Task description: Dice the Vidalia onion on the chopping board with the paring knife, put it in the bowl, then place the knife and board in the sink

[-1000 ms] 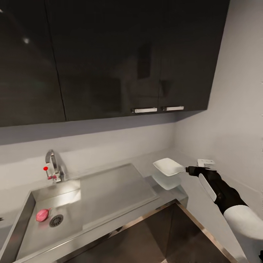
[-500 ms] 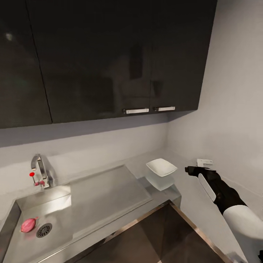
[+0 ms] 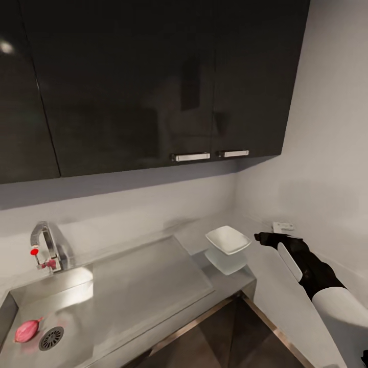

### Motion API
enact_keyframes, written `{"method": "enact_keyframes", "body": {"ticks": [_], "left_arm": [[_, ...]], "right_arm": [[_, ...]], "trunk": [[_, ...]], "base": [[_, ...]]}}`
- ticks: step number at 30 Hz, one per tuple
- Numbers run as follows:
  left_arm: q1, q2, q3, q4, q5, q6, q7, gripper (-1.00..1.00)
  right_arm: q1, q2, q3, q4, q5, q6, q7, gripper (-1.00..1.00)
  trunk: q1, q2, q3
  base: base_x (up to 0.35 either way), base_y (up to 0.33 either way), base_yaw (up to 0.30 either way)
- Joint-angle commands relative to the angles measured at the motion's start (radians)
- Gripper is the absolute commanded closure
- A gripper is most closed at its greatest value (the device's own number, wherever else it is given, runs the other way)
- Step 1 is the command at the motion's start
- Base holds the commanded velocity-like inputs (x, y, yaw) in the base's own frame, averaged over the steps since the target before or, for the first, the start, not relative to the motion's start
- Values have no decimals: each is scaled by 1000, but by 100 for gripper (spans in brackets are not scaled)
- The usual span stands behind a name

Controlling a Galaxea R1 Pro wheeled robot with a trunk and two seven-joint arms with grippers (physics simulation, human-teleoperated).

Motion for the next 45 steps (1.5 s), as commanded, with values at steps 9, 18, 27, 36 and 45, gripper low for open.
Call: {"method": "enact_keyframes", "body": {"ticks": [9, 18, 27, 36, 45], "left_arm": [[1, -1, 0, 3, 5, -1, 0, -100], [1, -2, 0, 13, 4, -1, -1, -100], [1, 0, 0, 26, 5, -3, -2, -100], [1, -1, 0, 39, 4, -3, -2, -100], [1, 0, 0, 43, 5, -6, -2, -100]], "right_arm": [[0, -2, 6, -1, -10, 1, -1, -100], [0, -2, 6, -1, -11, 1, -1, -100], [0, 1, 8, 10, -11, -3, 9, -100], [0, 3, 8, 83, -80, -8, 72, -100], [0, 6, 8, 117, -87, -10, 117, -100]], "trunk": [[0, -1, 0], [0, -1, 0], [0, -1, 0], [0, -1, 0], [0, -1, 0]], "base": [[194, 0, 0], [99, 0, 0], [54, -31, 0], [13, -8, 0], [0, 0, 0]]}}
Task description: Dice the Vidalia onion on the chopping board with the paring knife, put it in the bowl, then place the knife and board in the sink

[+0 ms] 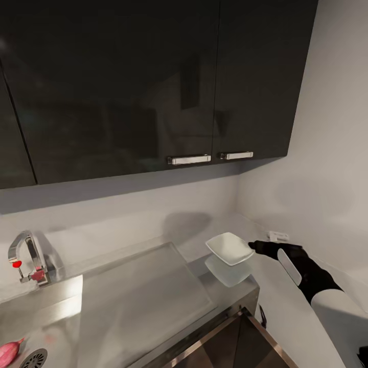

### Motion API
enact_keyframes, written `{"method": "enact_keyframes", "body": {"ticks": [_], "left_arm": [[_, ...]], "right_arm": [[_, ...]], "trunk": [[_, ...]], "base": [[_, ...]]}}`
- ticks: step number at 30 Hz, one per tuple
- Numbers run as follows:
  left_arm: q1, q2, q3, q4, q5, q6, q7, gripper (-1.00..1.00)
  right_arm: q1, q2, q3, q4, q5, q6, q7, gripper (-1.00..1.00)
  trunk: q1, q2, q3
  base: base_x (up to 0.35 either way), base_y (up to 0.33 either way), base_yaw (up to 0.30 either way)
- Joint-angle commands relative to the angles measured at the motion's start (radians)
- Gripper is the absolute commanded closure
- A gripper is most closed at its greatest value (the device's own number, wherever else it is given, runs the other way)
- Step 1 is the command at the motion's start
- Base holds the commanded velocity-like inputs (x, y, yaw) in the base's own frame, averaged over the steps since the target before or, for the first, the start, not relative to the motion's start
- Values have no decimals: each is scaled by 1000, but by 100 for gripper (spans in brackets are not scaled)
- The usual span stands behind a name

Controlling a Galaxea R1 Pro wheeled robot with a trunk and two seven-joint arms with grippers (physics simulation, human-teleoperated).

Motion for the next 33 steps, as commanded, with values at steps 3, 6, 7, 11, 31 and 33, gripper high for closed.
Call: {"method": "enact_keyframes", "body": {"ticks": [3, 6, 7, 11, 31, 33], "left_arm": [[1, 0, 0, 3, 5, -2, 0, -100], [1, 0, 0, 8, 5, -2, 0, -100], [1, 0, 0, 13, 5, -3, 0, -100], [1, 0, 0, 19, 5, -3, 0, -100], [1, -2, 0, 46, 4, -3, -2, -100], [1, -2, 0, 46, 4, -3, -2, -100]], "right_arm": [[0, -1, 3, 21, -21, 1, 39, -100], [0, -1, 2, 41, -48, -20, 57, -100], [0, -1, 2, 54, -60, -48, 62, -100], [0, -1, 2, 98, -74, -109, 66, -100], [0, -3, 1, 111, -78, -131, 80, -100], [0, -3, 1, 111, -78, -131, 80, -100]], "trunk": [[0, -1, 0], [0, -1, 0], [0, -1, 0], [0, -1, 0], [0, -1, -25], [0, -1, -28]], "base": [[0, 0, 0], [0, 0, 0], [0, 0, 0], [0, 0, 0], [44, -19, 0], [5, -2, 0]]}}
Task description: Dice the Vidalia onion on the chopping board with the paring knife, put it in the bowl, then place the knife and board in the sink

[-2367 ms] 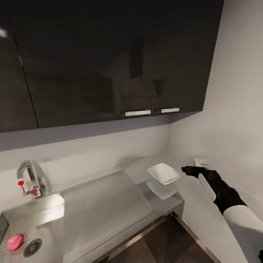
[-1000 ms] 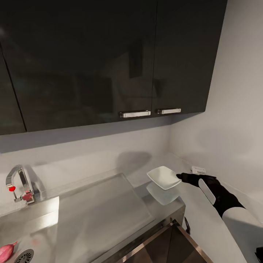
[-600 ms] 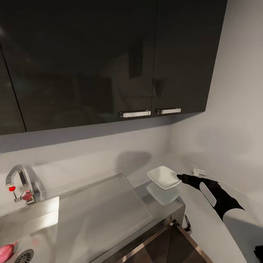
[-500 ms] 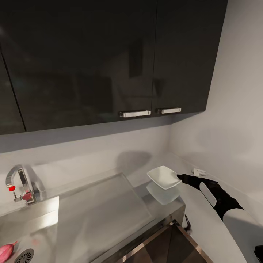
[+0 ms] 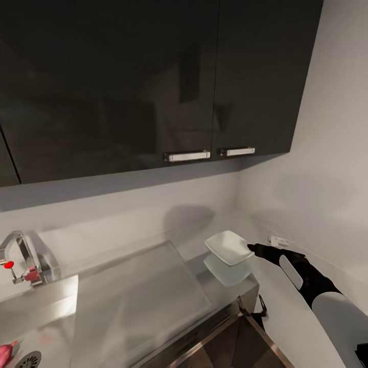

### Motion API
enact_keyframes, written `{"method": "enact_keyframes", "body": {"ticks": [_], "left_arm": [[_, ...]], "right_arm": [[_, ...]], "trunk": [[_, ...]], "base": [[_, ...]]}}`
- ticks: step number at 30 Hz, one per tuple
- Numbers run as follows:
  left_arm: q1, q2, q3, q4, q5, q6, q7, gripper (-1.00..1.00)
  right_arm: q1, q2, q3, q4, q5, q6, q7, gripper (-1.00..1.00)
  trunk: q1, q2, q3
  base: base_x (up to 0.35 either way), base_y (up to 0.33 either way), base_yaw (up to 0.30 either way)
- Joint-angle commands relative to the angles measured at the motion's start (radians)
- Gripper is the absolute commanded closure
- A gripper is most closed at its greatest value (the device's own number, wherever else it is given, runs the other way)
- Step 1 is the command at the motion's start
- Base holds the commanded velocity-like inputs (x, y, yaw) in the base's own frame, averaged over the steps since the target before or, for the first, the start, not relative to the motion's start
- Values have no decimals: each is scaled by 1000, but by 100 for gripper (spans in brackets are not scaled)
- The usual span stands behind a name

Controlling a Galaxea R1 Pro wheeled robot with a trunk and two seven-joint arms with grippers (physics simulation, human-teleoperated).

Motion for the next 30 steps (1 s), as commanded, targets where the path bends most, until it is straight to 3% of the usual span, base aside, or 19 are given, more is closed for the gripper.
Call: {"method": "enact_keyframes", "body": {"ticks": [1, 30], "left_arm": [[1, 0, 0, -1, 5, -1, -1, -100], [1, 0, 0, -2, 5, -1, 0, -100]], "right_arm": [[0, -1, 4, -1, -2, 3, 0, -100], [0, -1, 4, -1, -4, 3, 2, -100]], "trunk": [[0, -1, -2], [0, -1, -49]], "base": [[2, -1, 0], [0, 0, 0]]}}
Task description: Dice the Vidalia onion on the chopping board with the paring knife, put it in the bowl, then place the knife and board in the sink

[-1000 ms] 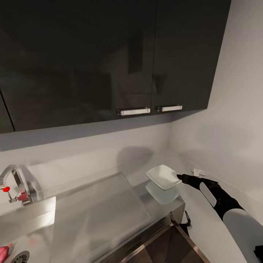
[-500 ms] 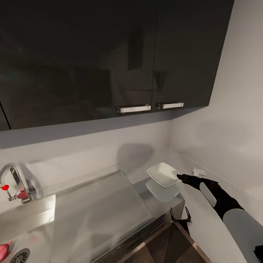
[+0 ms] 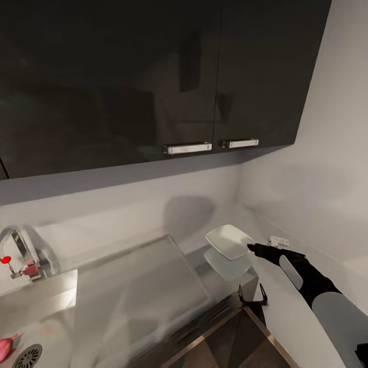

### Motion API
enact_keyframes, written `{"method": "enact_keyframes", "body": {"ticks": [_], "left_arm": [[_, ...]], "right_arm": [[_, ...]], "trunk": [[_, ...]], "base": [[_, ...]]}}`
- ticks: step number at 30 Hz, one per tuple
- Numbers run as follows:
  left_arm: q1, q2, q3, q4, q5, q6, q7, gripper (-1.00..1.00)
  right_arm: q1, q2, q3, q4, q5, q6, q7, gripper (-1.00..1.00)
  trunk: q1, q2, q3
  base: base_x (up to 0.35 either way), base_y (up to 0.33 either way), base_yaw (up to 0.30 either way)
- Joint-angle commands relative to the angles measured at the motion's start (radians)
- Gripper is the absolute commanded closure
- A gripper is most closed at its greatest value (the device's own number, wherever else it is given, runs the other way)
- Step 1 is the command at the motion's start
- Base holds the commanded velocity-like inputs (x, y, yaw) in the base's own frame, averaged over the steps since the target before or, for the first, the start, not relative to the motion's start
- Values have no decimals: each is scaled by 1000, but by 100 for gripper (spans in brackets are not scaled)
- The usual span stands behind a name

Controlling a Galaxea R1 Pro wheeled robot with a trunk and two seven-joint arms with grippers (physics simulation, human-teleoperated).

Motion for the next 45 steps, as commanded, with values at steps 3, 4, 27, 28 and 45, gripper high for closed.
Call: {"method": "enact_keyframes", "body": {"ticks": [3, 4, 27, 28, 45], "left_arm": [[1, 0, 0, -2, 5, -1, 0, -100], [1, 0, 0, -2, 5, -1, 0, -100], [-1, -5, 0, -4, 5, -1, 0, -100], [-1, -5, 0, -4, 5, -1, 0, -100], [-1, -6, 0, -4, 5, 0, 1, -100]], "right_arm": [[0, -1, 4, -1, -3, 3, 0, -100], [0, -1, 4, -1, -3, 3, 0, -100], [0, -1, 2, -4, -38, 9, 128, -100], [0, -1, 2, -4, -40, 9, 128, -100], [0, -1, 2, -5, -45, 9, 131, -100]], "trunk": [[0, -1, -5], [0, -1, -7], [0, -1, -44], [0, -1, -46], [0, -1, -74]], "base": [[0, 0, 0], [0, 0, 0], [0, 0, 0], [0, 0, 0], [0, 0, 0]]}}
